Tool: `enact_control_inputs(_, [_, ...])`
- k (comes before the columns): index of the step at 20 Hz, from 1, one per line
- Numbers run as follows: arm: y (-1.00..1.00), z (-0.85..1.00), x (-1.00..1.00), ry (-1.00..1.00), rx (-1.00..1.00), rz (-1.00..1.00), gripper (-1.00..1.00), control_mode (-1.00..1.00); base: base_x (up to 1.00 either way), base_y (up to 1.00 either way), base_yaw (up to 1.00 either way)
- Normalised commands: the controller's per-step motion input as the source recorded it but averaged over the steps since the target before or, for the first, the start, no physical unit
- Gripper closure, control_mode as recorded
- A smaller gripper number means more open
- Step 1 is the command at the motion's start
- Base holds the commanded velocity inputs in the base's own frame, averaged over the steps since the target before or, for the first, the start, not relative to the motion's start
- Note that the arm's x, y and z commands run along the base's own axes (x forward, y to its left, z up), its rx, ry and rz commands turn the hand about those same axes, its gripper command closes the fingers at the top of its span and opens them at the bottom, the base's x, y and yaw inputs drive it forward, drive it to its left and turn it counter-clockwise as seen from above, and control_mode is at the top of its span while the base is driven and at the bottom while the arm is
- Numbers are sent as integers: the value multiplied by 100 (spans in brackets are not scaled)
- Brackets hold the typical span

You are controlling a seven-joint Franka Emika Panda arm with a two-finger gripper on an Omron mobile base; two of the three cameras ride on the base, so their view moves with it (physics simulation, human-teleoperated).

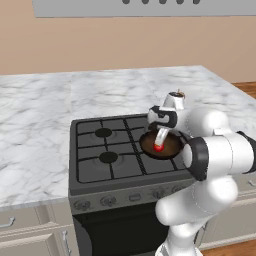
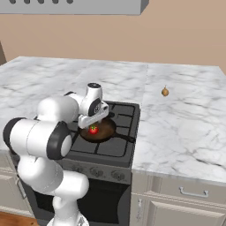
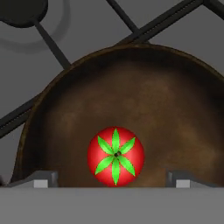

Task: Place the pan on the front right burner on the stove. Then place the tomato and the onion in the pan and turn on the front right burner.

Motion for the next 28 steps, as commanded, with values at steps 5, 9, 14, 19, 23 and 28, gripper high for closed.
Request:
enact_control_inputs(5, [-3, 37, -19, 0, 2, -1, -100, -100, 0, 0, 0])
enact_control_inputs(9, [0, 28, -40, 0, 0, -16, -100, -100, 0, 0, 0])
enact_control_inputs(14, [-1, 19, -55, 0, 1, -25, -100, -100, 0, 0, 0])
enact_control_inputs(19, [0, 0, -62, 0, 0, -31, -100, -100, 0, 0, 0])
enact_control_inputs(23, [0, 9, -60, -1, 3, -29, -100, -100, 0, 0, 0])
enact_control_inputs(28, [0, 24, -48, -10, 3, -25, -100, -100, 0, 0, 0])
